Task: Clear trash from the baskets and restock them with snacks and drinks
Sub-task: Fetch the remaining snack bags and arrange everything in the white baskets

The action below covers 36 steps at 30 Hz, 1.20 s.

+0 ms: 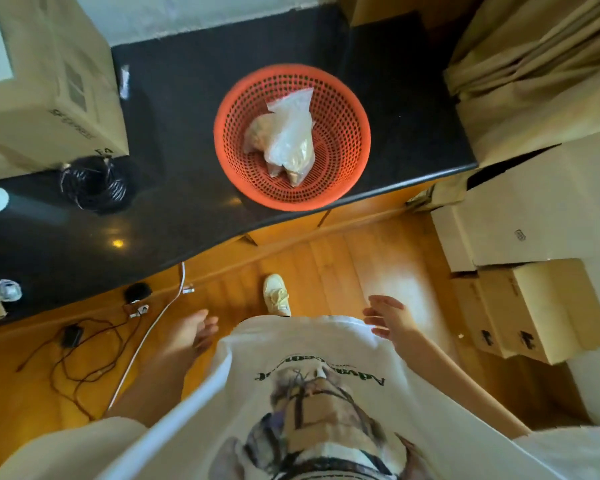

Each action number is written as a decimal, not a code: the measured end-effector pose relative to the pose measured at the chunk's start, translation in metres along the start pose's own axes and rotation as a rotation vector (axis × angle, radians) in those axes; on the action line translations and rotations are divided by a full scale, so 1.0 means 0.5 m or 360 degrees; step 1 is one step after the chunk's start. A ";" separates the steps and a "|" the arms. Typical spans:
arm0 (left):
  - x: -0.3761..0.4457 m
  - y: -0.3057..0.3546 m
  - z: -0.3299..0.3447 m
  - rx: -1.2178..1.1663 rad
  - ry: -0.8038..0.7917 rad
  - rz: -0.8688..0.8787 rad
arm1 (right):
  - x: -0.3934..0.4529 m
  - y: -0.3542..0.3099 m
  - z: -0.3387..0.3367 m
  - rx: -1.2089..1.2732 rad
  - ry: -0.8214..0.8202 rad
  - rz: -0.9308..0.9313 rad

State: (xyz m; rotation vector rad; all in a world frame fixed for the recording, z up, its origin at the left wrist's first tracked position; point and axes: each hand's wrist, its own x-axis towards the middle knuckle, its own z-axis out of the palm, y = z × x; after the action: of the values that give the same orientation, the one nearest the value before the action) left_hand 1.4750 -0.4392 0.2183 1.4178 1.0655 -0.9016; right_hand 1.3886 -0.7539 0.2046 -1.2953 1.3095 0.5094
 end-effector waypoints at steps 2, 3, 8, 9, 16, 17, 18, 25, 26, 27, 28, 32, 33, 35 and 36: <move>0.027 0.077 0.038 0.0090 -0.0002 0.0030 | 0.015 -0.018 0.005 0.0058 0.0043 0.0037; 0.037 0.123 0.062 0.0130 -0.0006 0.0078 | 0.024 -0.028 0.007 0.0097 0.0057 0.0055; 0.053 0.291 0.181 0.0235 -0.0178 0.0277 | 0.053 -0.119 0.021 0.0190 0.0088 0.0053; 0.055 0.314 0.204 0.0249 -0.0220 0.0284 | 0.061 -0.152 0.027 0.0174 0.0065 -0.0012; 0.130 0.403 0.350 -0.0045 -0.0266 0.0254 | 0.173 -0.429 0.106 -0.0017 -0.0212 -0.0551; 0.144 0.409 0.370 -0.0079 -0.0255 0.0240 | 0.200 -0.464 0.120 -0.0059 -0.0245 -0.0597; 0.160 0.413 0.390 -0.0079 -0.0249 0.0215 | 0.229 -0.496 0.134 -0.0130 -0.0261 -0.0646; 0.270 0.399 0.502 -0.0128 -0.0132 0.0206 | 0.418 -0.625 0.226 -0.0939 -0.0161 -0.1061; 0.280 0.391 0.510 -0.0156 -0.0096 0.0254 | 0.436 -0.633 0.236 -0.1020 -0.0181 -0.1142; 0.287 0.386 0.518 -0.0169 -0.0057 0.0315 | 0.452 -0.641 0.246 -0.1073 -0.0209 -0.1199; 0.291 0.383 0.525 -0.0181 -0.0017 0.0366 | 0.466 -0.648 0.254 -0.1121 -0.0235 -0.1244; 0.298 0.385 0.545 -0.0258 0.0125 0.0585 | 0.501 -0.675 0.281 -0.1295 -0.0263 -0.1424; 0.300 0.388 0.548 -0.0255 0.0160 0.0630 | 0.503 -0.681 0.286 -0.1290 -0.0296 -0.1435; 0.308 0.389 0.550 -0.0225 0.0212 0.0701 | 0.507 -0.692 0.294 -0.1269 -0.0418 -0.1462; 0.311 0.389 0.550 -0.0205 0.0214 0.0737 | 0.509 -0.695 0.296 -0.1308 -0.0456 -0.1485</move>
State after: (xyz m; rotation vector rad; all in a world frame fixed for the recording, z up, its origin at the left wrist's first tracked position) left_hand 1.7176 -0.6934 0.0997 1.5447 0.8237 -0.4018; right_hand 1.8220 -0.8184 0.0810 -2.2064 0.1193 0.5314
